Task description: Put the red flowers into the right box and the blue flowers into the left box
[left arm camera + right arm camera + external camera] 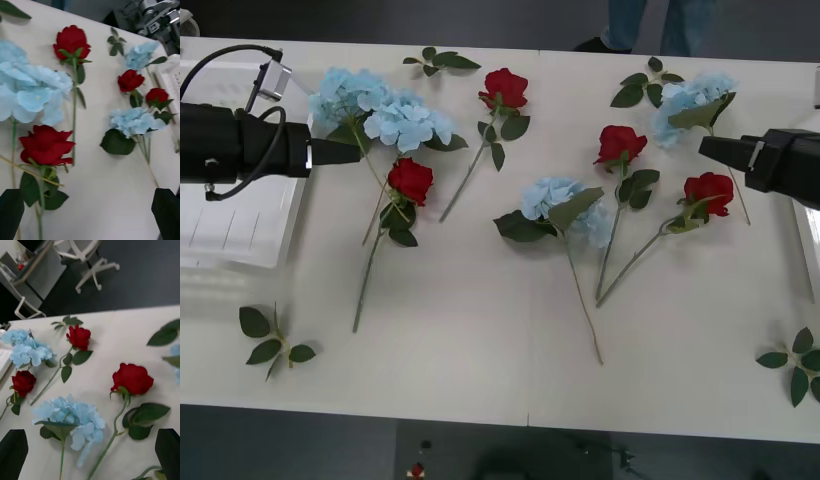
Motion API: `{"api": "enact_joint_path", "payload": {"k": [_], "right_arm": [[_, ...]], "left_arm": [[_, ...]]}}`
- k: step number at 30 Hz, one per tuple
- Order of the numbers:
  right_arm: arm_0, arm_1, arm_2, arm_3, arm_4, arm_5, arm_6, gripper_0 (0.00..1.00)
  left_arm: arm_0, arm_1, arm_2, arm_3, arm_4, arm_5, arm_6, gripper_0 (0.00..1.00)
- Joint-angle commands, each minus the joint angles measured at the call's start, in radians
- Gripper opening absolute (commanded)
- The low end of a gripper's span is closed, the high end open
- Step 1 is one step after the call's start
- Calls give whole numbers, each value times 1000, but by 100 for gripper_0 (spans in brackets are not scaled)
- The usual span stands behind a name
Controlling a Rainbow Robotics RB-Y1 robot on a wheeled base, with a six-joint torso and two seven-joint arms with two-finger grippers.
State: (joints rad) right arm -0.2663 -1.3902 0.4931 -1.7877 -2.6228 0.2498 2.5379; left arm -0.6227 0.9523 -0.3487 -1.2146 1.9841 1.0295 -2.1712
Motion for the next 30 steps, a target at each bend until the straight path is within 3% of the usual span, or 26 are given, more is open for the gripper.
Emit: {"api": "enact_joint_path", "payload": {"k": [1, 8, 13, 18, 23, 30], "right_arm": [[-271, 14, 255, 126, 3, -61, -18, 100], [-622, 128, 591, 467, -55, -18, -41, 100], [-766, 198, 720, 689, -52, 60, -62, 100], [-907, 304, 886, 998, -31, 238, -91, 100], [-970, 376, 998, 1131, 26, 278, -195, 100], [-972, 479, 1012, 1231, 191, 243, -338, 100]], "left_arm": [[-85, -56, 10, 75, -171, -37, 165, 100], [-180, -132, 10, 208, -436, -71, 323, 100], [-224, -156, 10, 270, -561, -85, 401, 100], [-273, -195, 10, 348, -731, -160, 433, 100], [-289, -219, 11, 371, -815, -203, 453, 100], [-290, -260, 11, 371, -875, -229, 481, 100]]}}
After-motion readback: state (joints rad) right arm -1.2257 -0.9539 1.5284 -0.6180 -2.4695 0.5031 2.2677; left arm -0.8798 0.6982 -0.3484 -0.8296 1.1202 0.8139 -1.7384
